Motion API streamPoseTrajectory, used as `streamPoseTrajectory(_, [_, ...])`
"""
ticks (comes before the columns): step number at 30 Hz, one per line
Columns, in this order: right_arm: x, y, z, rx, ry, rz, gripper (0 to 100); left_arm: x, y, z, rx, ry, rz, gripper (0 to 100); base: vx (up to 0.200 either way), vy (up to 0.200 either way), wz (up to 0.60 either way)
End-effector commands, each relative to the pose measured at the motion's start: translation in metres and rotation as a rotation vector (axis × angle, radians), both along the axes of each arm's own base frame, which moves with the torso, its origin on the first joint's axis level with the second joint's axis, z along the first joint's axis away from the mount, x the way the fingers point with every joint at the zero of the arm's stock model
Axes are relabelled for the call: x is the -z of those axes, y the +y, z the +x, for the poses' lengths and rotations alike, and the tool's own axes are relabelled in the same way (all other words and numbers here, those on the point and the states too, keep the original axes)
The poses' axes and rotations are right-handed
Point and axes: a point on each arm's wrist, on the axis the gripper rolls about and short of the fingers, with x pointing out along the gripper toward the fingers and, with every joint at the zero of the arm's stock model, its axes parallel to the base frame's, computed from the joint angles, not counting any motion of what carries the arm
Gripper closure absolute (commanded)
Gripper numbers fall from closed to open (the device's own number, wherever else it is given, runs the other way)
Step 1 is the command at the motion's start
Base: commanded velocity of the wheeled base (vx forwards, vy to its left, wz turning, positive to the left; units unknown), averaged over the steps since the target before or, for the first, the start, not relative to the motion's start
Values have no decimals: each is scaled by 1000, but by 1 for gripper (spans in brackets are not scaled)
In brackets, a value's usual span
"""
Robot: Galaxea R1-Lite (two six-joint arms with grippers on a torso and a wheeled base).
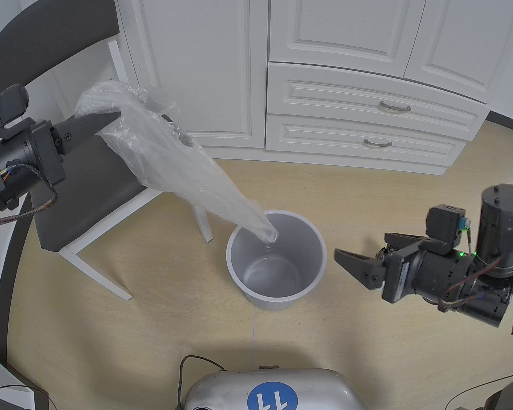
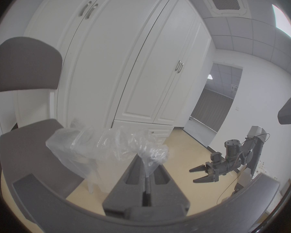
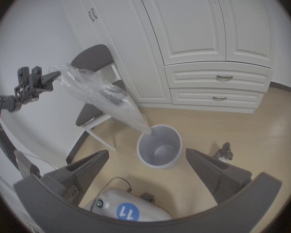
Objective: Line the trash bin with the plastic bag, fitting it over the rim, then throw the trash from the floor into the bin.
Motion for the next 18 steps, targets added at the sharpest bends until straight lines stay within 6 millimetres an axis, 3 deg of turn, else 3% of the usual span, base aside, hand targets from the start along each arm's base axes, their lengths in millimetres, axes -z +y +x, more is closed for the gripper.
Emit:
streamPoseTrajectory(1, [5,35,26,-3,72,80,0,9,-1,2,1,-33,-8,100,0,0,0])
streamPoseTrajectory(8, [17,57,21,-21,110,220,0,3,1,-2,-59,-103,-39,100,0,0,0])
streamPoseTrajectory(13, [32,67,12,-15,111,193,0,0,3,-10,-65,-138,-51,100,0,0,0])
streamPoseTrajectory(18, [49,85,-11,-51,101,114,0,-3,4,-13,-64,-171,-64,100,0,0,0])
